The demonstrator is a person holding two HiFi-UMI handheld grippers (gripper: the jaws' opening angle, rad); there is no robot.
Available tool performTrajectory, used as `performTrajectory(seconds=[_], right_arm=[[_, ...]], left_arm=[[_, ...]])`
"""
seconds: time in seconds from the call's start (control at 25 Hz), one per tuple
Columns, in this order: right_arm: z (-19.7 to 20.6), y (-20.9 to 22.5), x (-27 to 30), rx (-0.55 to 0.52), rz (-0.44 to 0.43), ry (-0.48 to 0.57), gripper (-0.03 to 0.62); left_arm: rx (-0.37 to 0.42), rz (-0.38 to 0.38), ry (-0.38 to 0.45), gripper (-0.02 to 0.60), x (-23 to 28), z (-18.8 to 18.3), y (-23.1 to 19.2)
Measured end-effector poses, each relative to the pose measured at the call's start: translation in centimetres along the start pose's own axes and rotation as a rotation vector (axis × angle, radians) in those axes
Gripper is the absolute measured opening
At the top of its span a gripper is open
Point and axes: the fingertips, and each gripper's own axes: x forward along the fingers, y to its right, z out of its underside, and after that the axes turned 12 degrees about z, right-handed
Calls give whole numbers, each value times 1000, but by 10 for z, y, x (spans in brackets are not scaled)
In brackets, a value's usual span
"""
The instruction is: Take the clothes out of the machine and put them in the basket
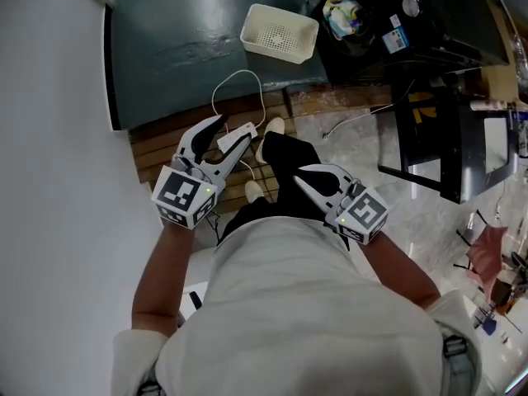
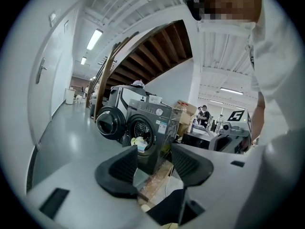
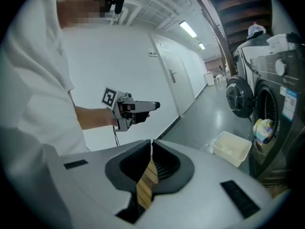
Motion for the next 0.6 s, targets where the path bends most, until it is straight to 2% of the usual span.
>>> performTrajectory(seconds=[0.32,0.6], right_arm=[[-65,101,45,63,5,18,14],[-130,164,39,75,56,35,14]], left_arm=[[23,108,-108,224,116,-62,-76],[77,190,-161,239,202,-137,-103]])
